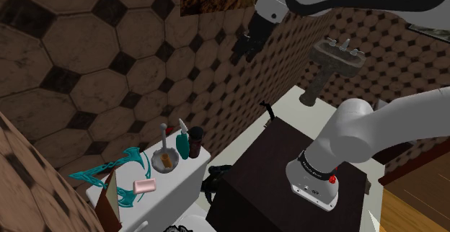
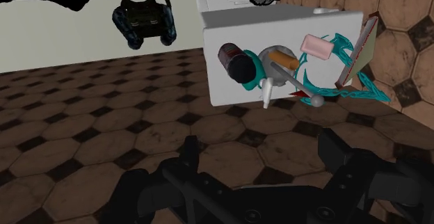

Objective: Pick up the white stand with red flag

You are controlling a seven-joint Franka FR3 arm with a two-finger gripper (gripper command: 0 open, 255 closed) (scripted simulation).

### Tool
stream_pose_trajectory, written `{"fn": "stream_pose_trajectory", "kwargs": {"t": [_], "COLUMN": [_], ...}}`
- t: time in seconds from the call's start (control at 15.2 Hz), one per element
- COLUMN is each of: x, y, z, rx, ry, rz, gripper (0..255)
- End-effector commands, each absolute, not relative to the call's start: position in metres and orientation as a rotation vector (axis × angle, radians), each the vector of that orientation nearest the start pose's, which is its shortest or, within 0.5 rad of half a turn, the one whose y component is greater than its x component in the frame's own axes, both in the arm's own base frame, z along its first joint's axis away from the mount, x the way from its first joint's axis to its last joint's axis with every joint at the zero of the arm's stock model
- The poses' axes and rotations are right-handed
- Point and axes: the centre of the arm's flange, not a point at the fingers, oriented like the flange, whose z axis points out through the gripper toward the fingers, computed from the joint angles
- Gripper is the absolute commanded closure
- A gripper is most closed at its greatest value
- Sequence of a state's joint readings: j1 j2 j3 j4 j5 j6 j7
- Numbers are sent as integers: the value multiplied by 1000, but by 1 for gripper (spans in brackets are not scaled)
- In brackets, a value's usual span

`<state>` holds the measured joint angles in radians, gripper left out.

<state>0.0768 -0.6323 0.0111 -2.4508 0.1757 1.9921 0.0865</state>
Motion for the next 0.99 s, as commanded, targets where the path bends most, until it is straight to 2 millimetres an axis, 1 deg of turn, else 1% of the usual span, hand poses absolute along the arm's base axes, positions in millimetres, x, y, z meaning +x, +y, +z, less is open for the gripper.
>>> {"fn": "stream_pose_trajectory", "kwargs": {"t": [0.0, 0.92], "x": [388, 469], "y": [56, 157], "z": [514, 384], "rx": [-2953, -2924], "ry": [66, -74], "rz": [-236, -216], "gripper": [0, 0]}}
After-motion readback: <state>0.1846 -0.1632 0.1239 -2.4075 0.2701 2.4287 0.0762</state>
